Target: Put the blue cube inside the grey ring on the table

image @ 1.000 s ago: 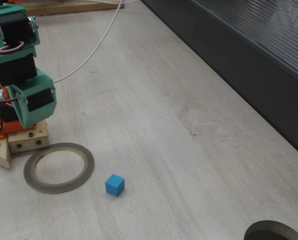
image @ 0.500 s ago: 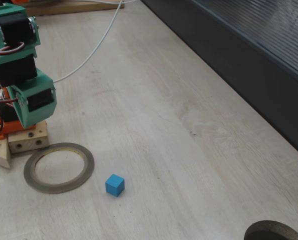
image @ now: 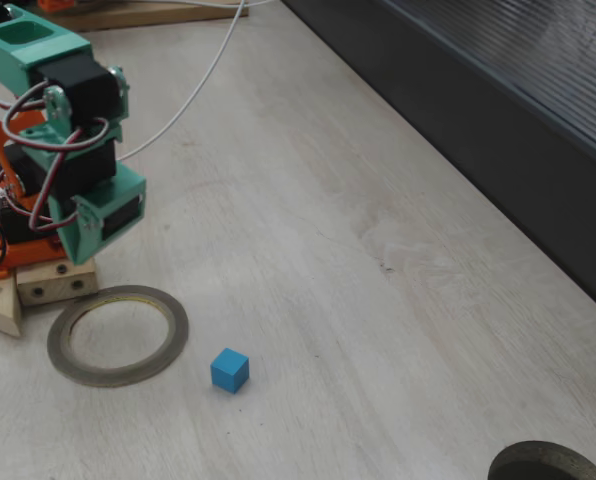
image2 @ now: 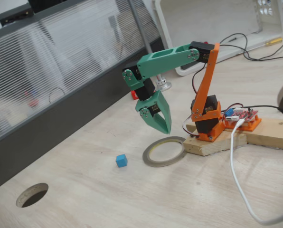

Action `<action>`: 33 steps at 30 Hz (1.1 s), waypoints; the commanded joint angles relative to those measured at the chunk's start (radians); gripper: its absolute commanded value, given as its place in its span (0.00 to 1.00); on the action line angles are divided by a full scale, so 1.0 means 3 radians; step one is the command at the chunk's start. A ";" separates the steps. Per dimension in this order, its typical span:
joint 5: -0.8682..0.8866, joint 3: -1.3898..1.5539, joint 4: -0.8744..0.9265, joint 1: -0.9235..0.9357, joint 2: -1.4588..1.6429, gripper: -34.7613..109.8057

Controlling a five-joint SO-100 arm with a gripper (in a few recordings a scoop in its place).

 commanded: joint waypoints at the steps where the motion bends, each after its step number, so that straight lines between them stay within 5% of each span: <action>1: 0.0046 -0.0066 0.0026 -0.0164 0.0015 0.25; 33: 0.0046 -0.2787 0.0015 -0.0230 -0.2465 0.25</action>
